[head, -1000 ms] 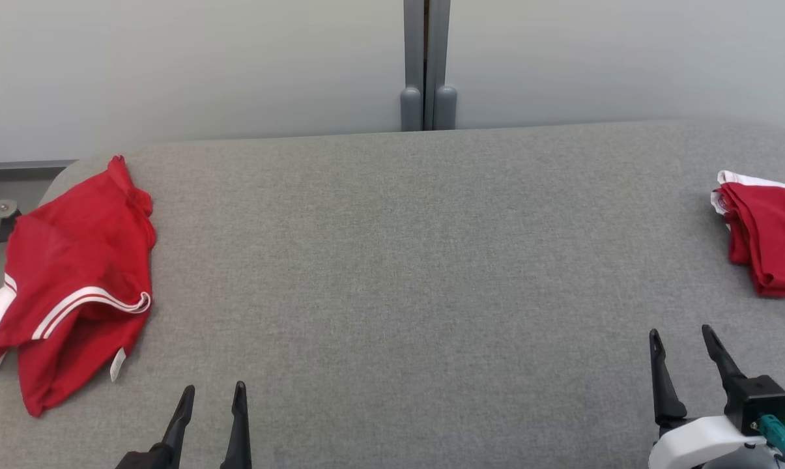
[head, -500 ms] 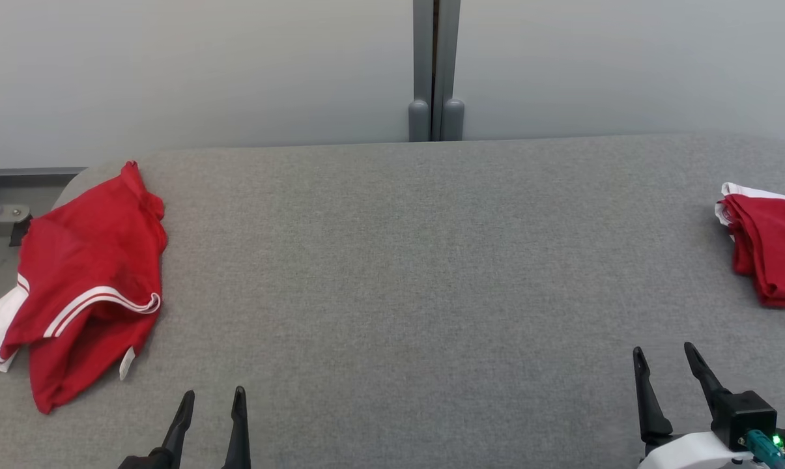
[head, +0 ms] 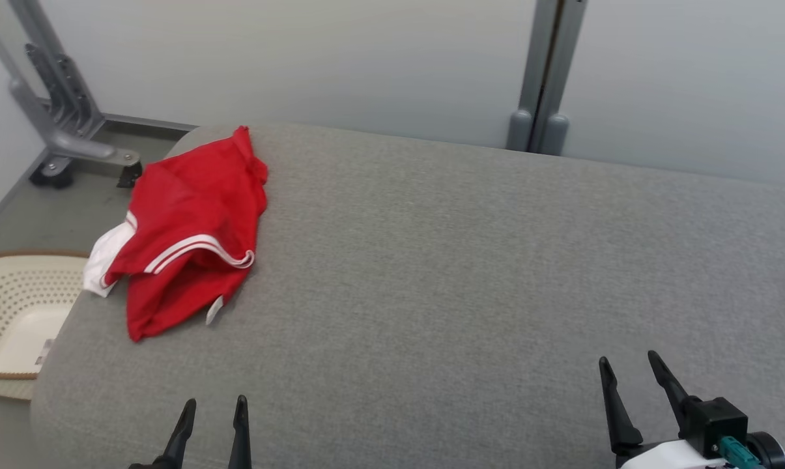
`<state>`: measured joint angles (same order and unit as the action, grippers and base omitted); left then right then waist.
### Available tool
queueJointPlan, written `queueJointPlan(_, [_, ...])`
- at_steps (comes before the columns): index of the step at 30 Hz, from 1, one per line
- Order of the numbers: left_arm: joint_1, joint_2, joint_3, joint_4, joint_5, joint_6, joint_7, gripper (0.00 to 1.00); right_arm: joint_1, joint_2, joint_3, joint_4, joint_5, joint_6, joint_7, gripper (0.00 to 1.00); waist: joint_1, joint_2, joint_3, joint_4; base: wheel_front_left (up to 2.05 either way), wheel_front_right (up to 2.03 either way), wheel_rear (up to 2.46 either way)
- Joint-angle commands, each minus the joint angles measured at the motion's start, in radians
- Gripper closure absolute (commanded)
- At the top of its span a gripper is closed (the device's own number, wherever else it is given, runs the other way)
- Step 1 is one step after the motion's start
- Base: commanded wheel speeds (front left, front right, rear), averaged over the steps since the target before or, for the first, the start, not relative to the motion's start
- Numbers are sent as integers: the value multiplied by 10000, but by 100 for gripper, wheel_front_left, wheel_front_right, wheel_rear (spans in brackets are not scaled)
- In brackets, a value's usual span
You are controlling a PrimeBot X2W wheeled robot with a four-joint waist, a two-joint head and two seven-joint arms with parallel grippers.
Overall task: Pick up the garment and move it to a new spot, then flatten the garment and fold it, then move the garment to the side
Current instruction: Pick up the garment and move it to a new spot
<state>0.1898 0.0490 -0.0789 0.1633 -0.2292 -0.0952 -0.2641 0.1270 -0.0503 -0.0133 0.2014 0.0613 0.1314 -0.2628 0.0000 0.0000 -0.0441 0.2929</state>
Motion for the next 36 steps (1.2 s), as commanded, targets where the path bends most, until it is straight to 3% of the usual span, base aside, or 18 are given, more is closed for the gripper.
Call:
queueJointPlan(1, [236, 28, 58, -44, 156, 33, 0, 0, -78, -6, 137, 34, 116, -15, -25, 0, 0, 0, -228, 1526, 0, 0, 0])
queueJointPlan(9, [385, 28, 235, -240, 103, 18, 0, 0, -297, -16, 650, 238, 55, -15, -25, 0, 0, 0, -121, 1902, 0, 0, 0])
queueJointPlan(13, [-236, 25, -74, 200, 2, -102, 0, 0, -286, -19, 662, 248, -110, -15, -25, 0, 0, 0, 195, 1537, 0, 0, 0])
queueJointPlan(17, [-2032, 26, -478, 1374, -190, -164, 109, 0, -885, -68, 652, 40, -646, -15, -25, 0, 0, 0, 1398, 939, 0, 0, 0])
queueJointPlan(22, [-5289, 55, -485, 3108, -767, -236, 780, 0, -1939, -583, 830, -243, -1023, -15, -23, 0, 0, 0, 3340, 143, 0, 0, 0])
queueJointPlan(26, [-7588, 459, -400, 4506, -1134, -309, 1272, 0, -2721, -989, 1005, -372, -1103, -15, -23, 0, 0, 0, 4554, -360, 0, 0, 0])
queueJointPlan(30, [-9118, 759, -329, 5930, -1359, -347, 1294, 0, -3139, -1170, 1068, -386, -1076, -15, -23, 0, 0, 0, 5179, -686, 0, 0, 0])
queueJointPlan(36, [-10285, 1174, -302, 8107, -1509, -247, 1522, 0, -3281, -1148, 1242, -307, -1037, -15, -25, 0, 0, 0, 5257, -992, 0, 0, 0])
